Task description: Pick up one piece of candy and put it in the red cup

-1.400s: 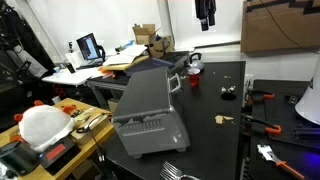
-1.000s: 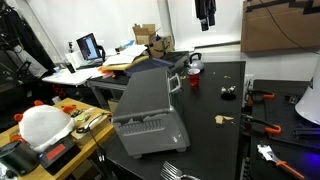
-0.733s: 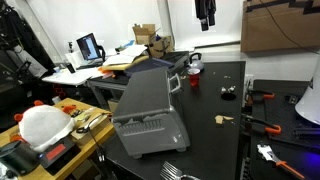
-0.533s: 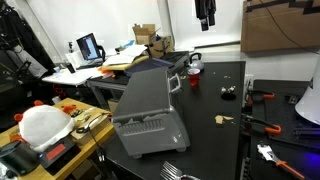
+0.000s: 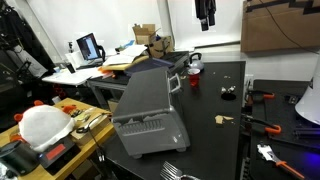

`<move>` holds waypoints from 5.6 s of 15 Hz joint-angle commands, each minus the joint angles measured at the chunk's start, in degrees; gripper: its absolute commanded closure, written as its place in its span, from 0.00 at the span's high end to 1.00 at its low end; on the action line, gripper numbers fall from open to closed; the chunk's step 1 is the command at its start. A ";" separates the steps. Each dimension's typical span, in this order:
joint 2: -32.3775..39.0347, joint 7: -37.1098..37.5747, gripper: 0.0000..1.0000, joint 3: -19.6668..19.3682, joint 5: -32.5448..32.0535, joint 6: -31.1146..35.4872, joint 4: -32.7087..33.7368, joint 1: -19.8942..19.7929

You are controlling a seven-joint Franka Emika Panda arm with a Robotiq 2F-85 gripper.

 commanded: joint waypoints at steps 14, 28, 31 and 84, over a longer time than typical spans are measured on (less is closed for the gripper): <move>18.14 23.31 1.00 7.33 -3.67 23.02 1.37 -4.18; 38.16 34.85 1.00 -2.26 -12.11 23.29 13.63 -6.24; 38.96 37.82 1.00 -4.10 -14.98 23.90 12.71 -6.09; 42.00 39.13 1.00 -9.90 -25.20 20.65 2.32 -10.07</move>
